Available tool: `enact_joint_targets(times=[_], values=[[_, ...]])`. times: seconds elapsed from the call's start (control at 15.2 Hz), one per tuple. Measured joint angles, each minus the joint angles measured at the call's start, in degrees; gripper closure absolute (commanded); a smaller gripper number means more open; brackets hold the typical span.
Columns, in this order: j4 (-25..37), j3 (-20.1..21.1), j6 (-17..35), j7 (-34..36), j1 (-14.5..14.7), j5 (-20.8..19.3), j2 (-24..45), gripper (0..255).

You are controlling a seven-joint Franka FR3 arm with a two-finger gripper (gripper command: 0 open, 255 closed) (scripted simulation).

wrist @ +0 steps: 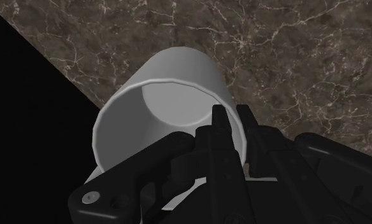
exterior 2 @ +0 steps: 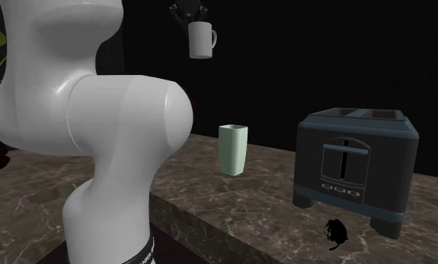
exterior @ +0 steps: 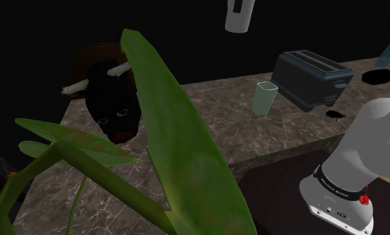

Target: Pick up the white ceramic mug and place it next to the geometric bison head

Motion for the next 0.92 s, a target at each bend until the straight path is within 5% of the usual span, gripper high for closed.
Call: enact_joint_targets(times=[0.92], values=[[12.6,11.7,-2.0,19.5,7.9,0.1,10.9,255]])
